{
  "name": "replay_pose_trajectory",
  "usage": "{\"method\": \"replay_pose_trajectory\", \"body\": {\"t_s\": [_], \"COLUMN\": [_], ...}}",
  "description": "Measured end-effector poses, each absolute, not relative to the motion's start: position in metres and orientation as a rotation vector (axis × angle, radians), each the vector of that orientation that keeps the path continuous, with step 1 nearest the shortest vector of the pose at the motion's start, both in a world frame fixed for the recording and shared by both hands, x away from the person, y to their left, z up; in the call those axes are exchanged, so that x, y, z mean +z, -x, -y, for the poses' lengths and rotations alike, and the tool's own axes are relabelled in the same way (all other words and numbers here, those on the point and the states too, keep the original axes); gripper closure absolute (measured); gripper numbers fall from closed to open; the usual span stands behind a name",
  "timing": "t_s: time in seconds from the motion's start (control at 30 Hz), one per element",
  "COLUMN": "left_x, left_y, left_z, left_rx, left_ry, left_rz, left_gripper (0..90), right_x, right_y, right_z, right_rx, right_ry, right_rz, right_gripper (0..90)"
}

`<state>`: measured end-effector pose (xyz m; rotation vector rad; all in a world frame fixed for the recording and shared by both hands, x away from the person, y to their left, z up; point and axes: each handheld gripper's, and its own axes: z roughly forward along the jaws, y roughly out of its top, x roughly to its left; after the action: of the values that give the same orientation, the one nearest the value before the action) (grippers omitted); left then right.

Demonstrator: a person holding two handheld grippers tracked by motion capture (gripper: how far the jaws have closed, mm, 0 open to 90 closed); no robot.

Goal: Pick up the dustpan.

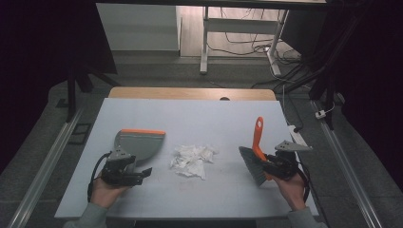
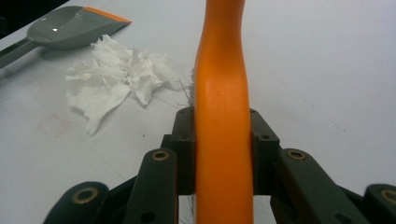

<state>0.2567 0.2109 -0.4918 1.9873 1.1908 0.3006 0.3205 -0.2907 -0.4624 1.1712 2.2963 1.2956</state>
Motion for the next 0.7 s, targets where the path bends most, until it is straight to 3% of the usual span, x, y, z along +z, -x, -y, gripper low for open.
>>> {"method": "replay_pose_trajectory", "body": {"t_s": [0.7], "left_x": [-0.4854], "left_y": [-0.2557], "left_z": [-0.2092], "left_rx": [0.314], "left_ry": [-2.019], "left_rz": [-1.186], "left_gripper": [19.2], "right_x": [-0.4618], "right_y": [-0.3181], "right_z": [0.2879], "right_rx": [1.285], "right_ry": [-1.162], "right_rz": [-2.303], "right_gripper": [69.8]}}
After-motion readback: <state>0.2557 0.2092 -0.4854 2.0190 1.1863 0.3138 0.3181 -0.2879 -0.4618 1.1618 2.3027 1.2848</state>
